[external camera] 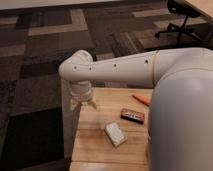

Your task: Place the white sponge in the ceramic cup

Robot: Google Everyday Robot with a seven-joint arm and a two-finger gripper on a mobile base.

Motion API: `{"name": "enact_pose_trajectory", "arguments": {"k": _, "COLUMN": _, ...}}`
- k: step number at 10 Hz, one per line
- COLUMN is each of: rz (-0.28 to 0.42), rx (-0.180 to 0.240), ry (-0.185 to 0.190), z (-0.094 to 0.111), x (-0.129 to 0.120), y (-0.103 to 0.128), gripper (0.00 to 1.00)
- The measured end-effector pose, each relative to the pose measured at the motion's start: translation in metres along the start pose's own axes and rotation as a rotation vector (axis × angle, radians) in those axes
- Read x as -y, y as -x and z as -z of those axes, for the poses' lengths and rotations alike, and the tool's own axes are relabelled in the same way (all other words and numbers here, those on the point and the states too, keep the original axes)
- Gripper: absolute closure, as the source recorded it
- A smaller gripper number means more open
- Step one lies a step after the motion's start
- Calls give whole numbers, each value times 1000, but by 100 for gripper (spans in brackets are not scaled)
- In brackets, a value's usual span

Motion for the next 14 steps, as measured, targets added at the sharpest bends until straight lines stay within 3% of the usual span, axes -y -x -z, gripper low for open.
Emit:
{"name": "enact_pose_trajectory", "arguments": {"k": 3, "rz": 60, "rx": 25, "ry": -44, "z": 1, "x": 16, "y": -3, "gripper": 35}}
{"name": "enact_pose_trajectory", "arguments": {"k": 8, "rz": 169, "rx": 38, "ry": -85, "z": -9, "x": 46, "y": -13, "gripper": 35}}
{"name": "enact_pose_trajectory", "arguments": {"k": 10, "rz": 255, "rx": 38, "ry": -107, "z": -13, "x": 67, "y": -21, "gripper": 35}}
{"name": "enact_pose_trajectory", "arguments": {"k": 11, "rz": 375, "rx": 30, "ry": -109, "z": -16, "x": 82, "y": -31, "gripper": 35}}
{"name": "enact_pose_trajectory", "arguments": {"k": 14, "rz": 526, "rx": 12, "ry": -98, "z": -21, "x": 106, "y": -48, "gripper": 35}}
